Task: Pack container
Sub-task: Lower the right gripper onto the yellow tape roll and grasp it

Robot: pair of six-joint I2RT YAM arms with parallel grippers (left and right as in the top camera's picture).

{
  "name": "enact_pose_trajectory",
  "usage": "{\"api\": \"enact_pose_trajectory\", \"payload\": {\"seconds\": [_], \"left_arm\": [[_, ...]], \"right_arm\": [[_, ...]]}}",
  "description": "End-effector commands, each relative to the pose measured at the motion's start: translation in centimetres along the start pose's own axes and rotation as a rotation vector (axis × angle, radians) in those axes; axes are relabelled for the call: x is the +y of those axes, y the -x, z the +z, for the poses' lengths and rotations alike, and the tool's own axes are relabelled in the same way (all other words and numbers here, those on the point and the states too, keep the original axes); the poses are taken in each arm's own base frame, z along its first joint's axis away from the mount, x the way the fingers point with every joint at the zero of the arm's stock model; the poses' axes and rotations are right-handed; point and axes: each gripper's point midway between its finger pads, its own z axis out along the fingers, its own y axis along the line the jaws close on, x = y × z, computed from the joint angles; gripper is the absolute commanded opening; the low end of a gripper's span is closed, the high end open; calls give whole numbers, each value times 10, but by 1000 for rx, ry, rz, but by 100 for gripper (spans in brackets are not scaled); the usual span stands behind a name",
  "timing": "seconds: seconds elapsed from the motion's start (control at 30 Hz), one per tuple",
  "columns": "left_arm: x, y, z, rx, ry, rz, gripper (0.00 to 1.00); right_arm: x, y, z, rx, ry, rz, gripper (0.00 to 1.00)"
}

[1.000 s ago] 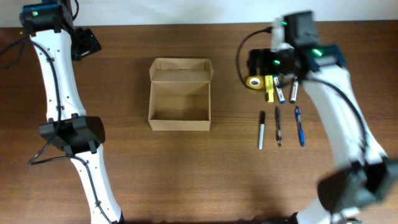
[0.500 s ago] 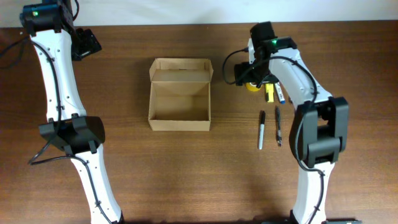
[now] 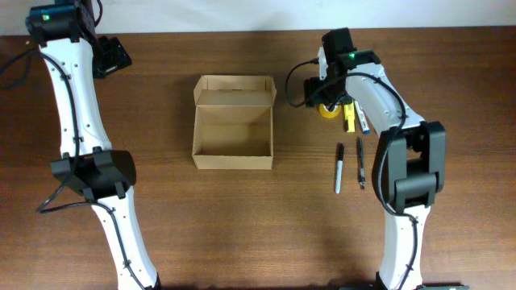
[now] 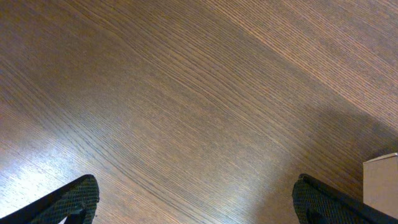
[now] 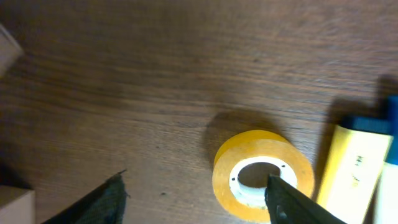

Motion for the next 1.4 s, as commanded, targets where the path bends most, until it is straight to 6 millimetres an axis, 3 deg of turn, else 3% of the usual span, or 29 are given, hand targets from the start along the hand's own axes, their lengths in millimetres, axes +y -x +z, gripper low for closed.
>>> {"api": "enact_pose_trajectory", "payload": {"seconds": [0.0, 0.23, 0.5, 0.67, 0.8, 1.0, 1.13, 1.37], "left_arm": [[3, 1, -1, -7, 8, 9, 100], [3, 1, -1, -7, 8, 9, 100], [3, 1, -1, -7, 8, 9, 100], [3, 2, -1, -7, 8, 9, 100], [3, 2, -1, -7, 8, 9, 100], [3, 2, -1, -7, 8, 9, 100], [3, 1, -1, -7, 8, 9, 100], [3, 1, -1, -7, 8, 9, 100]], "right_arm": [[0, -3, 17, 28, 7, 8, 62], [-3, -9, 28, 51, -4, 11, 60], [-7, -13, 28, 66, -27, 34, 24], [-15, -20, 27, 93, -72, 37, 24], [-22, -24, 26, 108, -111, 36, 30], [-27, -33, 29, 132, -139, 35, 29], [-29, -39, 32, 150, -150, 52, 23], [-34, -58, 43, 204, -170, 65, 29]]}}
